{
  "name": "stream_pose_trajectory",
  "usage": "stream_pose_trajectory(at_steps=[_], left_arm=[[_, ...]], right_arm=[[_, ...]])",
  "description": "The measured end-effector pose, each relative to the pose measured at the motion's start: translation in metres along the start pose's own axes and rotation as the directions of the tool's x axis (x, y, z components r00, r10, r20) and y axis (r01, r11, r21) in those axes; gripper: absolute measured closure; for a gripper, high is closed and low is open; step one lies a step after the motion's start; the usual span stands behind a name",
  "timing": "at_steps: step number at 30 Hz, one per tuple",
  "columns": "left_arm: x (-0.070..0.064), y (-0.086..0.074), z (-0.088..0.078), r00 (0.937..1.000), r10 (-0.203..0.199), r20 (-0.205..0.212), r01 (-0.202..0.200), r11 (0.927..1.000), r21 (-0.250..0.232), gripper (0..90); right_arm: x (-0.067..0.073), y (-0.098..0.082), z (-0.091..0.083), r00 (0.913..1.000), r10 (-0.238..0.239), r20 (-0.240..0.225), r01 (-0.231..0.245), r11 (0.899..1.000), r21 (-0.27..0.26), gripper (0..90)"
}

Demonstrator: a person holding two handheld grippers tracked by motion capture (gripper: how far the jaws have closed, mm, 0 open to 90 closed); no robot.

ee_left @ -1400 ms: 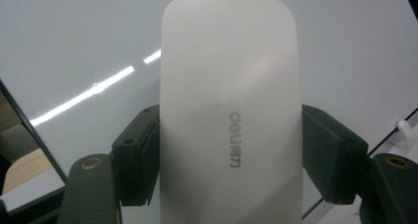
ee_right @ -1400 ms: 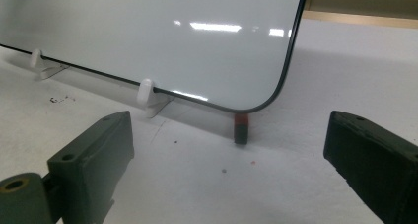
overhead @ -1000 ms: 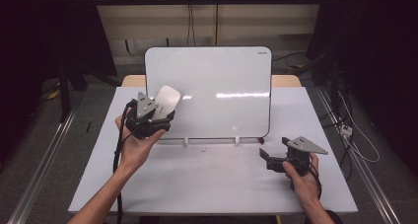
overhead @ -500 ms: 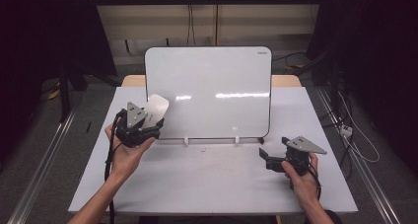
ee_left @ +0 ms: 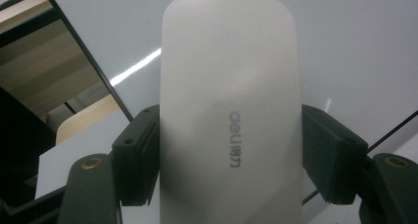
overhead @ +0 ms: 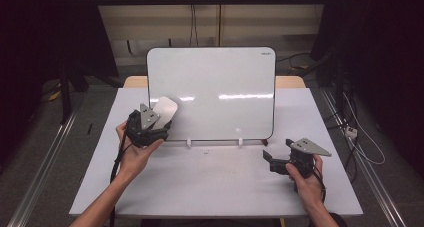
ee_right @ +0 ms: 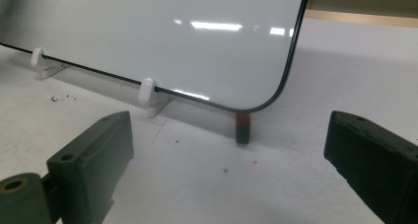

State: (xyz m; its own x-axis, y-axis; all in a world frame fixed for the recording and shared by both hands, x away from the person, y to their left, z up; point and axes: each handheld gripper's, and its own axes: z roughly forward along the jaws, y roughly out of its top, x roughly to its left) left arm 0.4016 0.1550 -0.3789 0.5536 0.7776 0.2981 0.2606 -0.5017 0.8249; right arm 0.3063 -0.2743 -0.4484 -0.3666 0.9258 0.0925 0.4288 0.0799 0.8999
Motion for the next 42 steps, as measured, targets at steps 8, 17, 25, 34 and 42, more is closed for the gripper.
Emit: stream_pose_trajectory(at_steps=[8, 17, 25, 34, 42], left_arm=[[-0.006, -0.003, 0.011, 0.9998, 0.02, 0.002, -0.02, 0.9996, 0.018, 31.1], [-0.015, -0.006, 0.021, 0.9976, 0.069, -0.004, -0.069, 0.9967, 0.043, 31.1], [-0.02, -0.008, 0.028, 0.993, 0.113, -0.033, -0.111, 0.9918, 0.063, 30.9], [-0.019, -0.01, 0.028, 0.9955, 0.092, -0.023, -0.09, 0.994, 0.061, 30.2], [-0.017, -0.011, 0.028, 0.9979, 0.063, -0.014, -0.062, 0.9963, 0.06, 29.2]], right_arm=[[0.0, 0.0, 0.0, 1.0, 0.002, -0.004, -0.002, 1.0, -0.001, 4.7], [0.0, 0.0, 0.0, 1.0, -0.004, -0.006, 0.004, 1.0, 0.0, 4.7], [0.0, 0.0, 0.0, 0.9999, -0.004, -0.013, 0.004, 1.0, -0.001, 4.7], [0.0, 0.0, -0.001, 0.9999, -0.006, -0.013, 0.006, 1.0, 0.0, 4.7], [-0.001, -0.001, -0.002, 0.9999, -0.001, -0.014, 0.001, 1.0, -0.001, 4.6]])
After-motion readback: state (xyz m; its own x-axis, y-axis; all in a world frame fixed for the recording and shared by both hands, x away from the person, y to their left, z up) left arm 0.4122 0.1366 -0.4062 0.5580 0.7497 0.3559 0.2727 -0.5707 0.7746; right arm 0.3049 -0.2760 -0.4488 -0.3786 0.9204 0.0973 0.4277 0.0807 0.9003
